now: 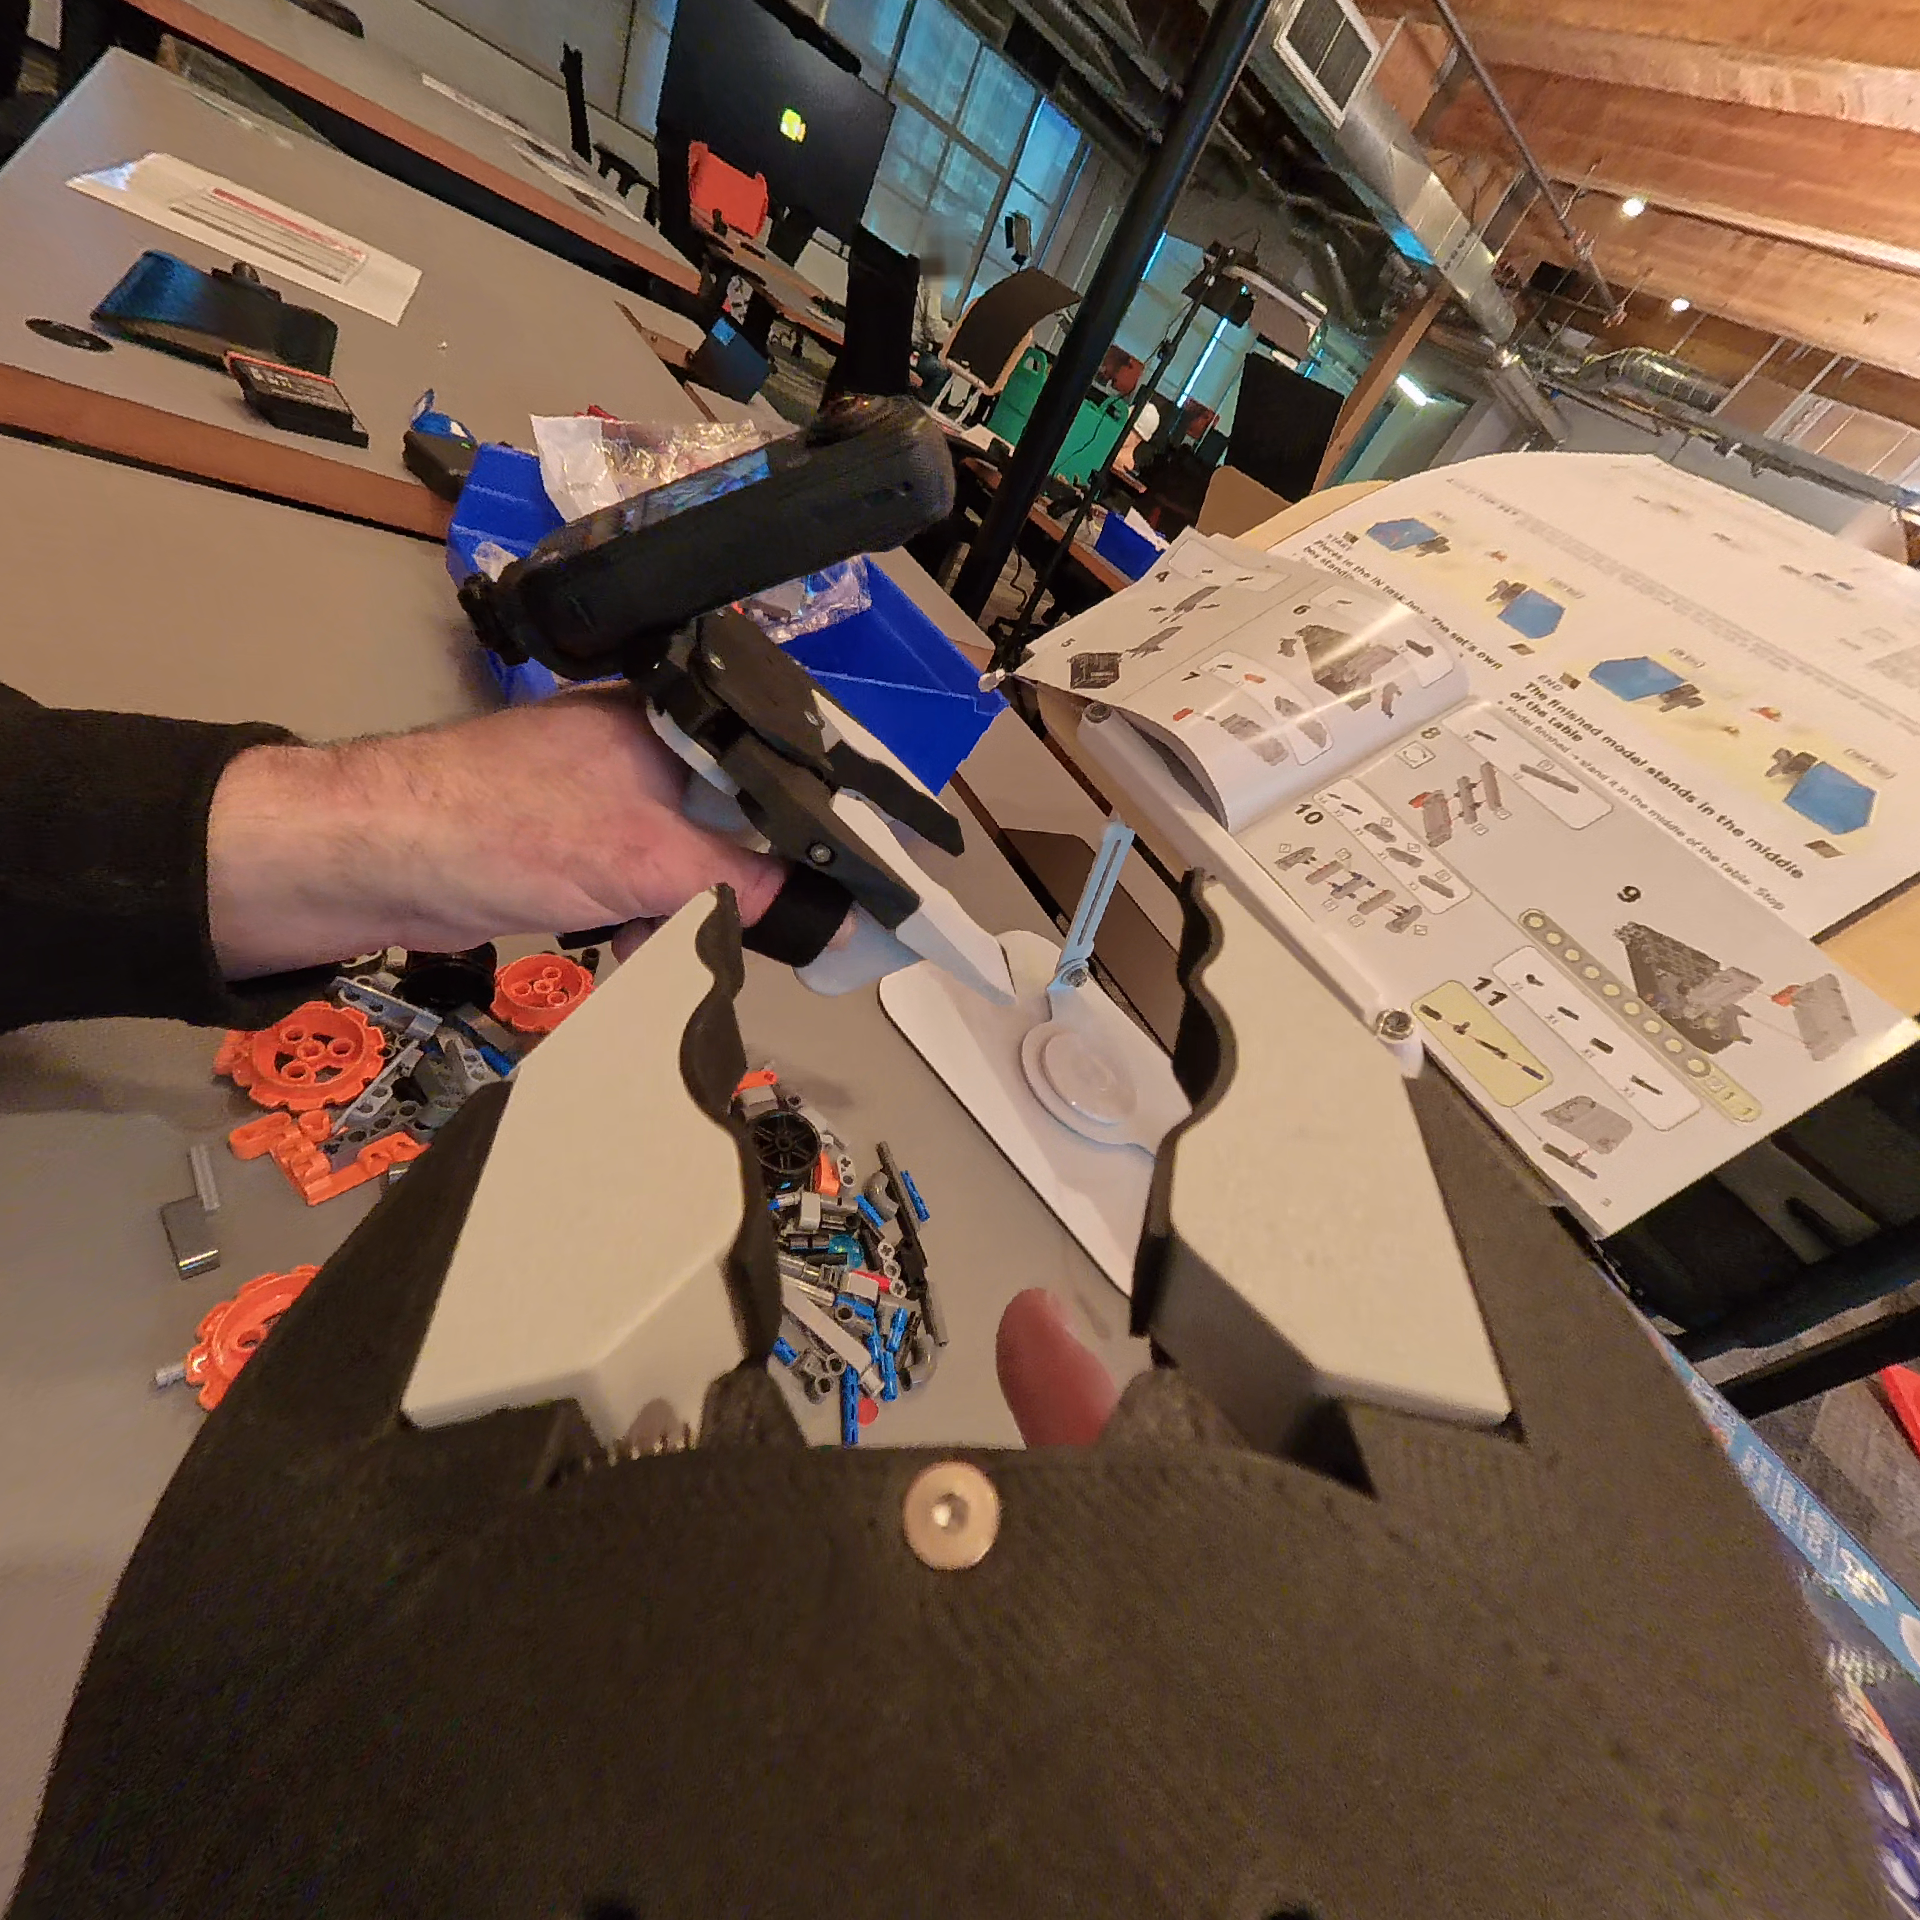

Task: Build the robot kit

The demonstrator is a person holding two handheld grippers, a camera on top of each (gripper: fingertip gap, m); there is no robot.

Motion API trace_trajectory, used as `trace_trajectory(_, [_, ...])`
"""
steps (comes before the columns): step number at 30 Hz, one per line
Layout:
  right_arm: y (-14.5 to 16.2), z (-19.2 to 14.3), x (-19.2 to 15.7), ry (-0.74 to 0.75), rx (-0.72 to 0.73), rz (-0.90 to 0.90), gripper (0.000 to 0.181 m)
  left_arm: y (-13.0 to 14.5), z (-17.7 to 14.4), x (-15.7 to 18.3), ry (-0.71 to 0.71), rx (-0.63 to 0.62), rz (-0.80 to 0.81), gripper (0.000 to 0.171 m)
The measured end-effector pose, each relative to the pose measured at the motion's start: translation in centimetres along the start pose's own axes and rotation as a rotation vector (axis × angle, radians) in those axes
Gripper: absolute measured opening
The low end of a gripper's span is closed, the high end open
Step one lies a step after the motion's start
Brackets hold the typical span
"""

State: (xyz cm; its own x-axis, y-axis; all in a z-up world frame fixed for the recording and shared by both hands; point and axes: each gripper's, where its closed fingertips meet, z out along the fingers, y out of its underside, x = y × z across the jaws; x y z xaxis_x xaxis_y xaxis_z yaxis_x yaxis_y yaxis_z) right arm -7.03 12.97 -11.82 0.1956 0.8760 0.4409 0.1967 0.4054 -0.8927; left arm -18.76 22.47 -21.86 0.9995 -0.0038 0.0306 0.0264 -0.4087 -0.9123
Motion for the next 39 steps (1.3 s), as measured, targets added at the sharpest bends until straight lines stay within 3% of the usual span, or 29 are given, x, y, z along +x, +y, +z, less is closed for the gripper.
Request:
trace_trajectory(3, [0.6,0.3,-0.2,-0.002,-0.023,-0.011,0.083,-0.7,-0.2,-0.1,-0.037,0.037,0.054,0.093])
trace_trajectory(10, [0.9,0.5,-0.2,0.000,-0.029,-0.008,0.084,-5.3,-3.3,0.0,-0.158,0.288,0.186,0.088])
trace_trajectory(16, [1.1,0.5,-0.2,0.001,-0.032,-0.010,0.084,-7.7,-5.6,1.6,-0.159,0.444,0.250,0.087])
trace_trajectory(31, [1.2,0.6,-0.2,-0.001,-0.037,-0.011,0.084,-8.1,-6.1,3.1,-0.111,0.477,0.259,0.086])
trace_trajectory(39, [1.2,0.6,-0.2,0.001,-0.039,-0.015,0.084,-7.8,-6.0,5.9,0.116,0.491,0.206,0.069])
